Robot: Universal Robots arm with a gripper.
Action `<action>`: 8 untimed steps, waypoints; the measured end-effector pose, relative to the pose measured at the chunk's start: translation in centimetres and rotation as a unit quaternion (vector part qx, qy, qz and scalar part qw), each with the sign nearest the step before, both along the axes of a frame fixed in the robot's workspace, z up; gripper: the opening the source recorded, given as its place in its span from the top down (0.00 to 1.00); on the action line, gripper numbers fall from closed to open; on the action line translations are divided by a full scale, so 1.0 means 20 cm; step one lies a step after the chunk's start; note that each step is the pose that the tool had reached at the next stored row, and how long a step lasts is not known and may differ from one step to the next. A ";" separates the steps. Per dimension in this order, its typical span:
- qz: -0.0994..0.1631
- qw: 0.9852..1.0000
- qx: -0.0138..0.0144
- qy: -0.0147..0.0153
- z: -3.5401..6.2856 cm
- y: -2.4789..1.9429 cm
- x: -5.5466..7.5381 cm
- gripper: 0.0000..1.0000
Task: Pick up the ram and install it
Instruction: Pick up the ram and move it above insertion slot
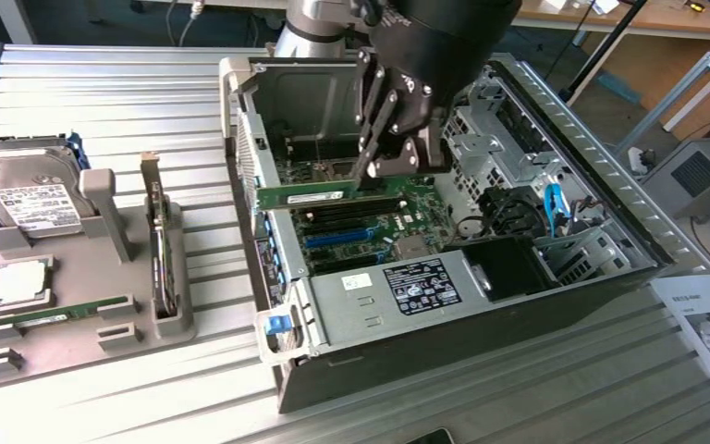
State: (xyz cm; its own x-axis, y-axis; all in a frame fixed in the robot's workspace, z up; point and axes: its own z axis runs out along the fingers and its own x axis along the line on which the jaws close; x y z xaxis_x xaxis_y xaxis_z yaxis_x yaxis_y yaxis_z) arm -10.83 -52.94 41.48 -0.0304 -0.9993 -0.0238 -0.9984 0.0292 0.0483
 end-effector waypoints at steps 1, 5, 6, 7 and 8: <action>0.000 1.000 0.000 0.000 0.000 0.000 0.01 0.88; 0.000 1.000 0.000 0.000 0.000 0.000 0.06 0.88; 0.000 1.000 0.000 0.000 0.000 0.000 0.08 0.88; 0.000 1.000 0.000 0.000 0.000 0.000 0.09 0.88; 0.000 1.000 0.000 0.000 0.000 0.000 0.10 0.88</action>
